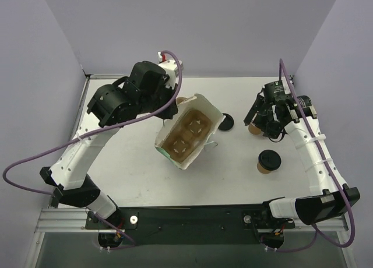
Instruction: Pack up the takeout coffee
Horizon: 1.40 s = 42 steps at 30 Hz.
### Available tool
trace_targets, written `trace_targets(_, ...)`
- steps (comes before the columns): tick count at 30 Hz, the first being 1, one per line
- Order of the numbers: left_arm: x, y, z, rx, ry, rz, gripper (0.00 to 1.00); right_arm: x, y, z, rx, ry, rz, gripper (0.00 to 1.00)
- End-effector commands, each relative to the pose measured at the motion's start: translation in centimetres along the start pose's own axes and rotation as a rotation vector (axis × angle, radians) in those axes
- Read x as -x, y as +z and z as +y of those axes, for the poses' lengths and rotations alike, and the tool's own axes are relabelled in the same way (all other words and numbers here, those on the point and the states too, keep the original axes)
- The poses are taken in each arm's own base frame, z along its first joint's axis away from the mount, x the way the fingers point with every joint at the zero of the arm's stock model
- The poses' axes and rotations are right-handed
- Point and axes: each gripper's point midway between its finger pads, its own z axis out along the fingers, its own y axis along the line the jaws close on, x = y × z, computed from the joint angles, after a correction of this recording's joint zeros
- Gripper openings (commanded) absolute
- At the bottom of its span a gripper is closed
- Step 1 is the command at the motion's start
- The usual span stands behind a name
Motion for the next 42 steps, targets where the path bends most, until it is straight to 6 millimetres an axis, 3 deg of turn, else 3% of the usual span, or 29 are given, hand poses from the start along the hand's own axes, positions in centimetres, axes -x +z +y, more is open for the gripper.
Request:
trace_targets(1,-2.2,1.0,0.6,-0.013,-0.178,0.162,0.00,0.0,-1.7,0.3,-0.007,-0.023,0.016,0.67)
trace_targets(3,-1.7,0.1,-0.6,-0.073,-0.204,0.175,0.00,-0.3,-1.9,0.4,-0.014,-0.045,0.029,0.67)
trace_targets(9,-4.6,2.1,-1.0,-0.072,-0.263,0.319,0.00,-0.4,-2.5,1.3,-0.004,-0.098,0.025,0.67)
trace_targets(11,-8.1,4.2,0.2,-0.004,-0.295,0.410,0.00,-0.7,-2.3,1.5,-0.009,-0.113,0.031,0.67)
trace_targets(12,-7.9,4.3,1.0,0.015,-0.330,0.376,0.00,-0.9,-2.2,1.6,-0.012,-0.122,0.033,0.67)
trace_targets(13,-10.4,5.3,2.4,0.078,-0.352,0.431,0.00,-1.0,-2.0,1.7,-0.014,-0.128,0.033,0.67)
trace_targets(15,-10.8,5.5,4.2,0.106,-0.413,0.396,0.00,-1.2,-1.9,1.7,-0.013,-0.133,0.033,0.68)
trace_targets(16,-12.4,5.9,4.6,0.120,-0.430,0.434,0.00,-1.2,-1.8,1.9,-0.010,-0.134,0.032,0.68)
trace_targets(17,-12.5,5.8,4.8,0.125,-0.437,0.430,0.00,-1.2,-1.8,1.8,-0.012,-0.130,0.026,0.68)
trace_targets(22,-11.1,5.2,4.8,0.125,-0.445,0.375,0.00,-0.8,-2.6,2.6,0.006,-0.162,-0.022,0.68)
trace_targets(29,-6.9,4.1,3.2,0.034,-0.472,0.265,0.00,-0.6,-4.0,3.9,0.057,-0.181,-0.052,0.68)
trace_targets(35,-6.0,4.3,2.6,0.003,-0.478,0.246,0.00,-0.2,-8.6,8.1,0.260,-0.257,-0.133,0.68)
trace_targets(38,-6.3,4.5,2.7,0.005,-0.483,0.248,0.00,-1.6,-10.4,10.0,0.346,-0.283,-0.127,0.67)
trace_targets(42,-6.2,4.8,2.4,-0.007,-0.493,0.246,0.00,-4.7,-10.9,11.2,0.385,-0.287,-0.036,0.63)
